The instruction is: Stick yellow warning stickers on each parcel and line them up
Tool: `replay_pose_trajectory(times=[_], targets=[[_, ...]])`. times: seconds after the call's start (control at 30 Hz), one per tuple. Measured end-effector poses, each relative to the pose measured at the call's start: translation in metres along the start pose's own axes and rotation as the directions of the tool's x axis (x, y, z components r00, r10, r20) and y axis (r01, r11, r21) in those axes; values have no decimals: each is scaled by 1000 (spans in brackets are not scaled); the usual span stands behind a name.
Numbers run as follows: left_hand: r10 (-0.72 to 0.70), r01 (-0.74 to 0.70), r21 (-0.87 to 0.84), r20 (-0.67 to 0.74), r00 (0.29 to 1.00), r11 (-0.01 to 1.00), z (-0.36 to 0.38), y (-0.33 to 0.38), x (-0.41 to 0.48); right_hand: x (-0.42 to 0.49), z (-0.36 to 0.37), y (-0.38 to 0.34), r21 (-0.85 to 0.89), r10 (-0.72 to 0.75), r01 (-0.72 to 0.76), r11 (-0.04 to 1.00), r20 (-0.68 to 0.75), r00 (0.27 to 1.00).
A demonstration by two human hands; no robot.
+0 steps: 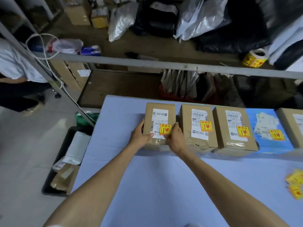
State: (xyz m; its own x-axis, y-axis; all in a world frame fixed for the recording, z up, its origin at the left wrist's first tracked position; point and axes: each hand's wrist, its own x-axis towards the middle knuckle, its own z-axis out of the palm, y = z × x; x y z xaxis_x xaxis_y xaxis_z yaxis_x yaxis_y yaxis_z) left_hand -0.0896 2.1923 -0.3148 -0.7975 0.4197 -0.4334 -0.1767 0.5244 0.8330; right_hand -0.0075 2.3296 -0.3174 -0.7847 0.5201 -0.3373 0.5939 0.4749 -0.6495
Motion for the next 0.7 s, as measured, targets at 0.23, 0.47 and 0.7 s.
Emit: replay_pose_trajectory(times=[0.23,0.47,0.7], targets=[[24,-25,16,47,999,1000,4,1,4,2,-6,-1,-85,0,-2,996,-29,1000],[197,-141,395,-103,975,908,9,25,-9,-15,-27,-12,-162,-89,85,983,-20,996],[359,-318,512,19,933,798,44,78,-18,-36,-96,5,-198,-118,107,974,-43,992]])
